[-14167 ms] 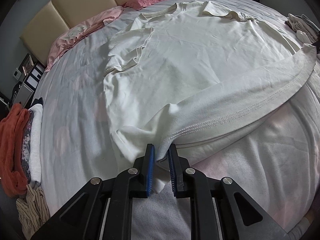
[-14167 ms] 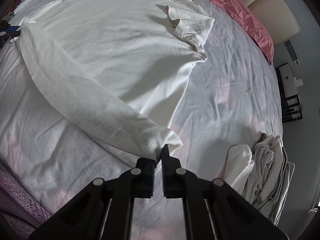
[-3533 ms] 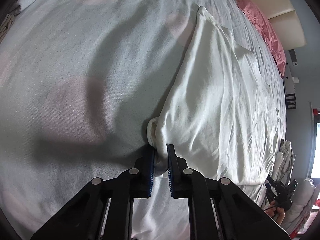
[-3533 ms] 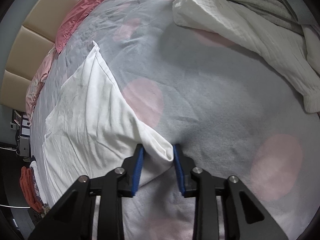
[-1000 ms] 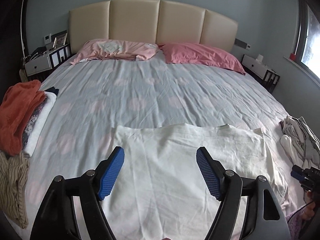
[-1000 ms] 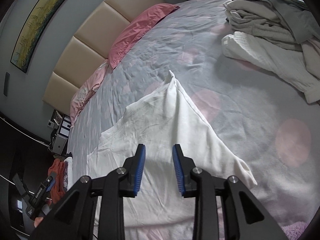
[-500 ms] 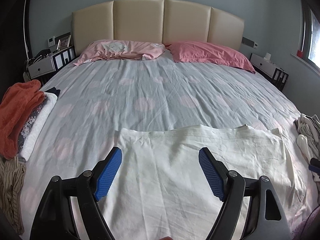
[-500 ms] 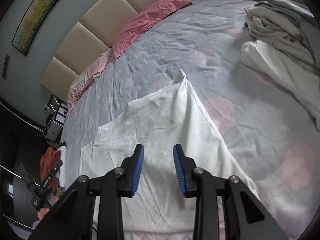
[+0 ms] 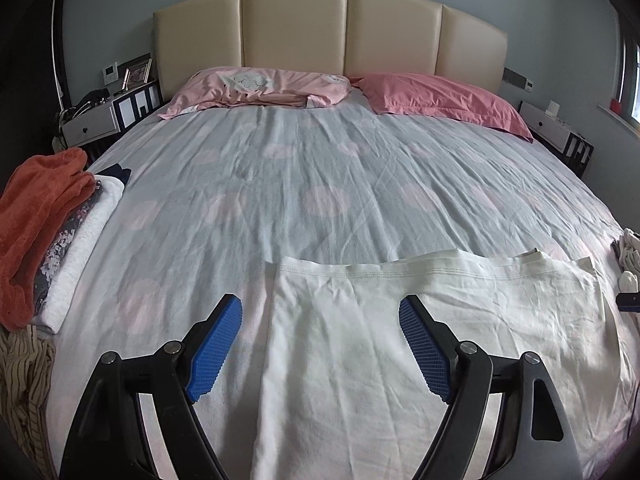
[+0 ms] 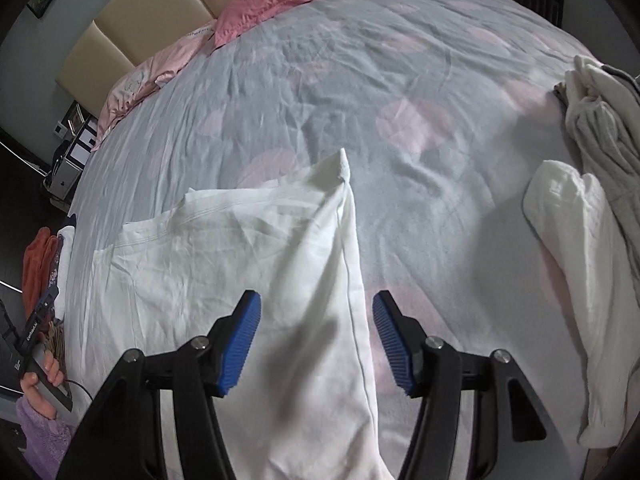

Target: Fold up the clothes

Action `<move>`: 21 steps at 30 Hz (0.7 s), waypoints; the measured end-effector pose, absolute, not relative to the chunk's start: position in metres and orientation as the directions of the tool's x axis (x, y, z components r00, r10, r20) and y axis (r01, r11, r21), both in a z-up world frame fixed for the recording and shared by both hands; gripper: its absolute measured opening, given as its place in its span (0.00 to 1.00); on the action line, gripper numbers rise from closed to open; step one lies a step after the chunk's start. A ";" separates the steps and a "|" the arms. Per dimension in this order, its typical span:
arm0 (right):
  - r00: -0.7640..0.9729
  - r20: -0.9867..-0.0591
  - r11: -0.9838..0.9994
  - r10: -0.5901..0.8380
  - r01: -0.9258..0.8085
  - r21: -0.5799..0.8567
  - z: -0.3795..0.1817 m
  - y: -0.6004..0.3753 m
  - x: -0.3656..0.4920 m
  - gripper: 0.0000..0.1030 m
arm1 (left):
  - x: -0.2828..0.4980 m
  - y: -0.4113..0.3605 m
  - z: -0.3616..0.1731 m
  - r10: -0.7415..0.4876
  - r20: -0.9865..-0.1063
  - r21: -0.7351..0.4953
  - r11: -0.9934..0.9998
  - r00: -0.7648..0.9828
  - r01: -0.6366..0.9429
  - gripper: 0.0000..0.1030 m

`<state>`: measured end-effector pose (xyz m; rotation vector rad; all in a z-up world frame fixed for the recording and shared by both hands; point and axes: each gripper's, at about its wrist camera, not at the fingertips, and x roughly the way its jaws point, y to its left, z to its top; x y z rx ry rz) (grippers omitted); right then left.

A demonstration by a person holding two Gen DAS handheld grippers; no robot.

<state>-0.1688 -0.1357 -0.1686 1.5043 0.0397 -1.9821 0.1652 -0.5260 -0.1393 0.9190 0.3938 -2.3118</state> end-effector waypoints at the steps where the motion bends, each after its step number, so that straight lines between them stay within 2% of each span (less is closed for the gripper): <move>1: -0.135 -0.877 -0.791 -0.461 0.511 0.337 -0.174 -0.139 -0.173 0.56 | 0.166 -0.529 -0.140 -0.428 -0.701 -0.055 -0.766 -0.571 0.641 0.80; 7: -0.116 -0.888 -0.758 -0.446 0.577 0.305 -0.199 -0.163 -0.190 0.57 | 0.163 -0.534 -0.148 -0.410 -0.721 -0.055 -0.769 -0.558 0.637 0.80; 13: -0.080 -0.881 -0.706 -0.466 0.634 0.316 -0.203 -0.194 -0.181 0.51 | 0.158 -0.538 -0.154 -0.406 -0.739 -0.046 -0.765 -0.537 0.642 0.80; 15: -0.122 -0.900 -0.719 -0.418 0.650 0.246 -0.204 -0.205 -0.175 0.41 | 0.158 -0.540 -0.155 -0.406 -0.744 -0.046 -0.761 -0.530 0.648 0.80; 17: -0.134 -0.900 -0.729 -0.415 0.641 0.241 -0.203 -0.207 -0.173 0.22 | 0.161 -0.544 -0.156 -0.402 -0.748 -0.057 -0.754 -0.528 0.654 0.80; 19: -0.124 -0.899 -0.737 -0.421 0.624 0.259 -0.200 -0.208 -0.171 0.10 | 0.164 -0.549 -0.153 -0.398 -0.747 -0.076 -0.745 -0.533 0.663 0.80; 21: -0.131 -0.903 -0.746 -0.409 0.617 0.249 -0.195 -0.210 -0.167 0.08 | 0.169 -0.553 -0.149 -0.394 -0.745 -0.095 -0.736 -0.538 0.670 0.80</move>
